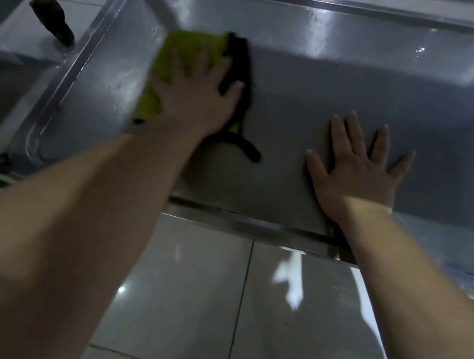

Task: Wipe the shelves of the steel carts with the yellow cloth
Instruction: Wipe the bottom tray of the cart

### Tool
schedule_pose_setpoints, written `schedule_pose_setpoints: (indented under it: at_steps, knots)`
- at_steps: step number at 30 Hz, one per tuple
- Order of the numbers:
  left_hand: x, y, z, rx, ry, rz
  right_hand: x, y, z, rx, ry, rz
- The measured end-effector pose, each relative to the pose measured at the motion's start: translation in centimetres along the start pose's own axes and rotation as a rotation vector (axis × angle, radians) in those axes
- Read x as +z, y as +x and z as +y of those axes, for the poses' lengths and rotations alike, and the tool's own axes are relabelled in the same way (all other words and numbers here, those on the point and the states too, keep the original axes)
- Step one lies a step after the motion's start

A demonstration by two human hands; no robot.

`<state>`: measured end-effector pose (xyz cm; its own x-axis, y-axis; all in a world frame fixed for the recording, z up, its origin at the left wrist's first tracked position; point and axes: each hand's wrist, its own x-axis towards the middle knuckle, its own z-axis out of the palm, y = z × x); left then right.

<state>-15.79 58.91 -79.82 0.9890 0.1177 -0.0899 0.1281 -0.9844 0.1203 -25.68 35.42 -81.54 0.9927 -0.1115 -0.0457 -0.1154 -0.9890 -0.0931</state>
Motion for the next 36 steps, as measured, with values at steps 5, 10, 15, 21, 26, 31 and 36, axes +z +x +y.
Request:
schedule_pose_setpoints:
  at_steps: [5, 10, 15, 21, 26, 31, 36]
  knots:
    - [2.6, -5.0, 10.5, 0.396, 0.036, -0.039, -0.1, -0.1, 0.7, 0.003, 0.036, -0.007]
    - [2.0, -4.7, 7.0, 0.422, 0.038, -0.03, -0.3, -0.2, 0.7, -0.001, 0.04, -0.002]
    - [0.5, -5.1, -2.3, 0.262, 0.035, 0.001, -0.1, -0.2, 0.4, -0.005, 0.041, -0.002]
    - [-0.4, -8.5, -10.8, 0.024, 0.001, 0.038, -0.1, -0.3, 0.5, -0.009, 0.062, 0.012]
    - [-0.1, -9.2, -9.9, -0.003, 0.028, 0.046, -0.7, -0.2, -0.1, 0.044, -0.062, -0.057]
    - [-0.3, -9.2, -9.6, 0.017, -0.002, 0.03, -1.4, -3.1, -6.0, -0.125, 0.095, -0.034]
    - [-0.6, -9.5, -9.7, 0.026, -0.002, 0.029, 0.3, -5.8, -14.1, -0.2, 0.102, -0.108]
